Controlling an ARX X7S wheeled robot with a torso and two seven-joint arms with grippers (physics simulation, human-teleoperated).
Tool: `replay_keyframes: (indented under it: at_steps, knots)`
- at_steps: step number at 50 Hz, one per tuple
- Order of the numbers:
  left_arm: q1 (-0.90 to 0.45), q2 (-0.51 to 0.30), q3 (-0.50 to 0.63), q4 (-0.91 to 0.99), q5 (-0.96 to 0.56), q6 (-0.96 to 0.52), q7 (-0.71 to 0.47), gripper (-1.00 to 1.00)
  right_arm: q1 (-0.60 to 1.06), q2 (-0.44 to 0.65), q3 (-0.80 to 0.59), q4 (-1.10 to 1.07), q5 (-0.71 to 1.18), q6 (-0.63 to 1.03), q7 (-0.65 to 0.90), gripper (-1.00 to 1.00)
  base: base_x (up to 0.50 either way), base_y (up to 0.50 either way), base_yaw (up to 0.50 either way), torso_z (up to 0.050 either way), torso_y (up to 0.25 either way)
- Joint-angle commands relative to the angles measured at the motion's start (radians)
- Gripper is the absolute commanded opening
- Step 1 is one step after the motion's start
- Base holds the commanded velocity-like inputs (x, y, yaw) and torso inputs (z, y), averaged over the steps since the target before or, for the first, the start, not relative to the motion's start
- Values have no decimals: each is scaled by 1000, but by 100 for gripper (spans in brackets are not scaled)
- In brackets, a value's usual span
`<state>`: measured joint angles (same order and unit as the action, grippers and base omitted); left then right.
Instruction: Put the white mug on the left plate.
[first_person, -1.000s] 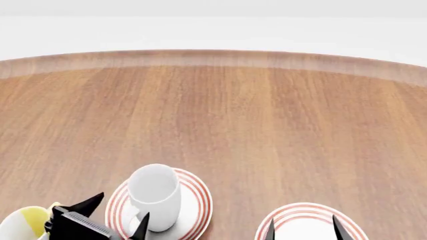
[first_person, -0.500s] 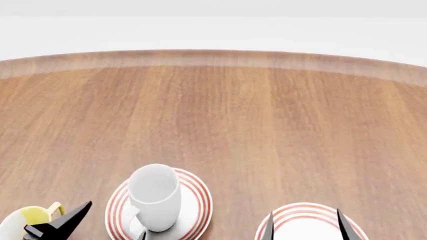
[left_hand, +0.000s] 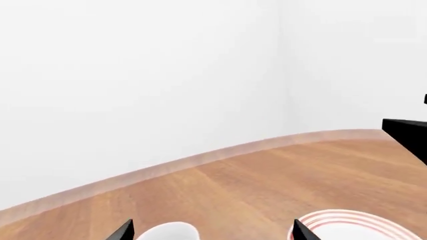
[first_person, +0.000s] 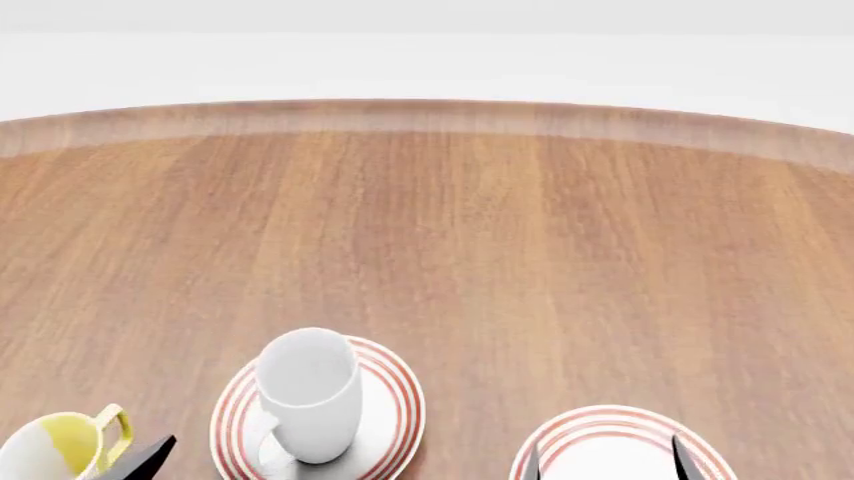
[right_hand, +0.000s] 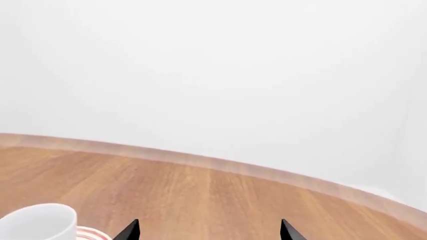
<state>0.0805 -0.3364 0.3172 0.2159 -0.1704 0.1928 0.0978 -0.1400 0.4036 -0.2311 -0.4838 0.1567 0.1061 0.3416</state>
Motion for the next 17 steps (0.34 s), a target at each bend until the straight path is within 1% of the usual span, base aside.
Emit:
replay_keyframes:
  at_steps: [1, 17]
  knots:
    - [26, -6, 6, 20, 2, 17, -6, 100, -13, 2, -5, -7, -1, -18, 2, 100, 0, 0, 0, 0, 0]
    - [65, -18, 14, 52, 12, 45, -14, 100, -64, 13, -23, -77, -21, -43, 11, 100, 0, 0, 0, 0, 0]
